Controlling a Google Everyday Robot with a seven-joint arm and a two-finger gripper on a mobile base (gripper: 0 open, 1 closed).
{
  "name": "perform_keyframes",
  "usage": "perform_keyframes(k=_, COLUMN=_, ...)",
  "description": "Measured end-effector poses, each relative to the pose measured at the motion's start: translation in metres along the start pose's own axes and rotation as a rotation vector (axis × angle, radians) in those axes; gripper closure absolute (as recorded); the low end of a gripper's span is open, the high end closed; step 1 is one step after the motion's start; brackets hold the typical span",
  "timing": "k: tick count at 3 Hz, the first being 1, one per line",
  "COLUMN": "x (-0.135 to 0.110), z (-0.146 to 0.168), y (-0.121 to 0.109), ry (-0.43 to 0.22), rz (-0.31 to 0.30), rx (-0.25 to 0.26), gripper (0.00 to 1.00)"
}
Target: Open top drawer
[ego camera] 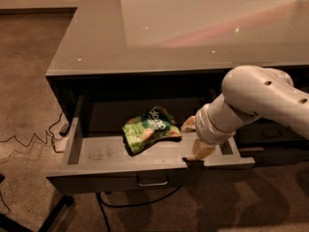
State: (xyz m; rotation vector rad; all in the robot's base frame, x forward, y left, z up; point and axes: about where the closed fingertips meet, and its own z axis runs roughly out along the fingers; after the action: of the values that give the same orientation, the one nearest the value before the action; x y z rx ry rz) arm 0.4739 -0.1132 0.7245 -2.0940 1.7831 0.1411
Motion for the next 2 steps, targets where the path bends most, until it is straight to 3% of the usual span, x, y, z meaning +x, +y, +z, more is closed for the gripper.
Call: perform_keyframes(k=2, x=0.001, z=0.028, y=-0.024, ry=-0.026, rz=-0.001, rx=0.042, gripper=0.88)
